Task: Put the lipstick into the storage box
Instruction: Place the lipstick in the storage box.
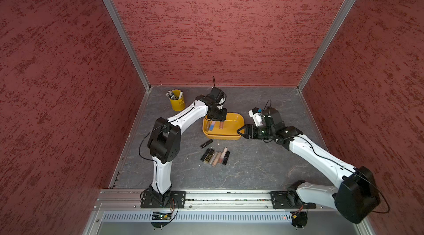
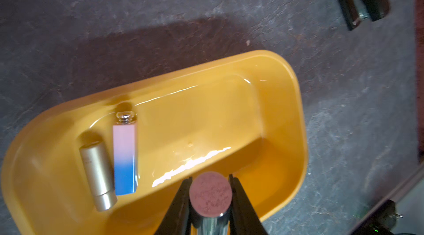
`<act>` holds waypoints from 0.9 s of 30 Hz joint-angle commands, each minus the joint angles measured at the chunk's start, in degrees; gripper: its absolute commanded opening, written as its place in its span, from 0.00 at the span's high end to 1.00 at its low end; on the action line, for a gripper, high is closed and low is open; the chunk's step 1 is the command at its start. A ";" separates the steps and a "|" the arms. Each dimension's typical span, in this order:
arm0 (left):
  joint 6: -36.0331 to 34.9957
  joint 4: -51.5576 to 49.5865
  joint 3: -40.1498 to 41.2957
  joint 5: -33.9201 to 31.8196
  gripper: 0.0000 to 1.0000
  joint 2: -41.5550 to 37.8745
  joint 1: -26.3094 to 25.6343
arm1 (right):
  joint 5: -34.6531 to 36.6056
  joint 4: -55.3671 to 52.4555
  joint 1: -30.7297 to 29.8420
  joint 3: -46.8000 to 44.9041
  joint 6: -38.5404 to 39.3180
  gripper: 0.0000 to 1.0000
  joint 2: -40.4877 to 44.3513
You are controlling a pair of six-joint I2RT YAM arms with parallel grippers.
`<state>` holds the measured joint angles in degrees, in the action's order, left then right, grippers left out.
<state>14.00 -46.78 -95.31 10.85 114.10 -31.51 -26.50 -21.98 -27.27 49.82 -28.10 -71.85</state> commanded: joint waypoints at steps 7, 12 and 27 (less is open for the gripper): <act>-3.30 -4.18 -5.14 -7.14 0.85 5.89 -0.02 | -1.73 6.65 0.20 0.21 -0.47 0.24 -3.79; -3.72 -5.19 -7.72 -7.77 0.84 8.76 -0.05 | -1.90 8.30 0.18 0.01 -0.13 0.24 -4.32; -4.81 -8.47 -12.15 -10.81 0.79 14.41 -0.37 | -2.68 13.26 0.19 -1.92 2.10 0.23 -5.26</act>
<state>10.37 -54.11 -105.54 1.17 127.35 -31.57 -28.47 -11.42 -27.27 48.62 -27.38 -76.75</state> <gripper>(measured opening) 0.260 0.769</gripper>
